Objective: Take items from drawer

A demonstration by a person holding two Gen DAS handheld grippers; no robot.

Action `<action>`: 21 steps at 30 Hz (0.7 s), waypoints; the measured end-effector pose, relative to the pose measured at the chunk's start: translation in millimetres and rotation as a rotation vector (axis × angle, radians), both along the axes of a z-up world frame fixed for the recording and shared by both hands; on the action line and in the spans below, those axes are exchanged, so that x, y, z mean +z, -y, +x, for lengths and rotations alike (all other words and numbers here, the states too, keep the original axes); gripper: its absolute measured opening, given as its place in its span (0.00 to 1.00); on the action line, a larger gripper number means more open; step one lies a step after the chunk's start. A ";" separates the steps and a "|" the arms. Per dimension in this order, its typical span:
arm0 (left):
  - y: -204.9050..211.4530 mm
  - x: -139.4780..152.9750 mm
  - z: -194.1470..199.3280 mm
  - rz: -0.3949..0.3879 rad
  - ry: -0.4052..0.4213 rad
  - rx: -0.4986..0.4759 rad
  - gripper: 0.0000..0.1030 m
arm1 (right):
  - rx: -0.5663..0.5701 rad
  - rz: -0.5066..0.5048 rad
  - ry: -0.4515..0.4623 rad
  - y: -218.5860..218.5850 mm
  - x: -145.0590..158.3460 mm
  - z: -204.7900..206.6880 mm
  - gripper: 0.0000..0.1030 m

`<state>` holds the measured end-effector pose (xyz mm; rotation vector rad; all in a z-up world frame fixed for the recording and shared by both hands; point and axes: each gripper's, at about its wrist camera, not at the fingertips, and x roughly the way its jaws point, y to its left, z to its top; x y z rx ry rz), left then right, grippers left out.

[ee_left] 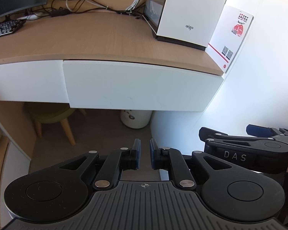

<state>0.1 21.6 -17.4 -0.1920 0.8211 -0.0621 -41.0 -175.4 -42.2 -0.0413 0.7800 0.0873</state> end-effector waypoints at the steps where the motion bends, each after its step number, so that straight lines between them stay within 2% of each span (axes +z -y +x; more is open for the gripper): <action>1: -2.0 0.8 0.2 -0.002 0.006 -0.001 0.11 | 0.000 0.001 0.009 -1.0 1.5 0.2 1.00; 14: -50.1 12.3 10.8 0.003 0.063 0.001 0.11 | -0.014 0.103 0.092 -26.7 16.3 13.6 1.00; 21: -96.0 17.5 19.8 -0.044 0.108 0.044 0.11 | -0.026 0.082 0.129 -52.4 24.8 26.8 1.00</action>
